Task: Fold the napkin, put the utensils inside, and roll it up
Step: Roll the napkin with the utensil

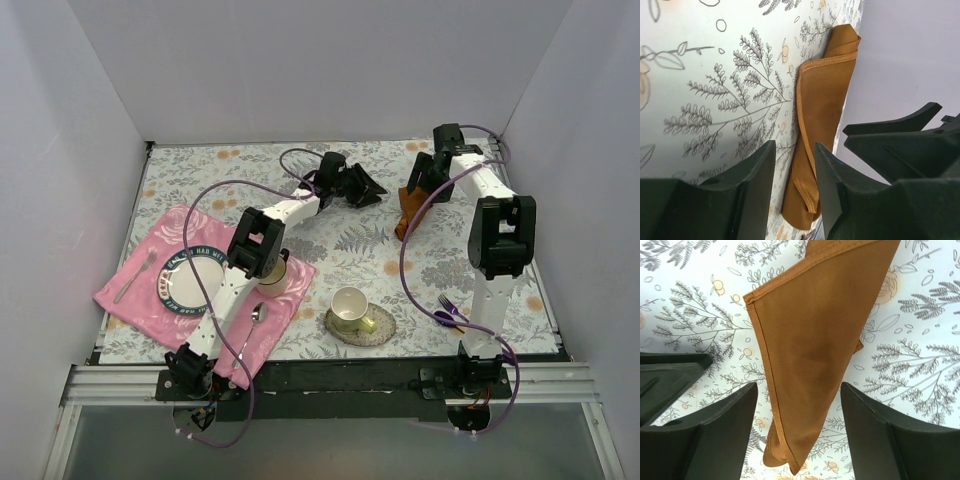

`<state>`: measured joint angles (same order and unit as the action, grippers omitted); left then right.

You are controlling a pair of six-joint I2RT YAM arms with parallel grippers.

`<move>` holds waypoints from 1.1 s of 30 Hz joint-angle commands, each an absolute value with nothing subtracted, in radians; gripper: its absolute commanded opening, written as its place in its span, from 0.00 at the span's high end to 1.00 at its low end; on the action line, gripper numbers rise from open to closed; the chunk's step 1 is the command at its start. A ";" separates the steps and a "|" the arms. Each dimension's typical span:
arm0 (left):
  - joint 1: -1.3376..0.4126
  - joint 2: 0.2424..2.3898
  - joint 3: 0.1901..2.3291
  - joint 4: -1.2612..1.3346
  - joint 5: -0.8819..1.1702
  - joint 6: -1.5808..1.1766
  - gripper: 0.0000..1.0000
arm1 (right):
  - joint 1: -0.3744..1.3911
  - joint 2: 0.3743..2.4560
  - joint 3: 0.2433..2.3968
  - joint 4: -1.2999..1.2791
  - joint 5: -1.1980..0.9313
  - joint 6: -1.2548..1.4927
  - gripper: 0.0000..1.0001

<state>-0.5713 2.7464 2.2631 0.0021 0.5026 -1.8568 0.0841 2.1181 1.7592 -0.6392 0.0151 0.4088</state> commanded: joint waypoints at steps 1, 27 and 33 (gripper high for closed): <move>-0.568 2.582 2.223 -0.109 0.529 -1.749 0.64 | 0.101 2.152 1.853 -0.708 0.150 0.431 0.24; -0.592 2.451 2.168 -0.193 0.485 -1.608 0.63 | 0.127 2.264 1.890 -0.726 0.255 0.492 0.37; -0.609 2.460 2.181 -0.193 0.486 -1.615 0.63 | 0.095 2.180 1.723 -0.579 0.114 0.502 0.55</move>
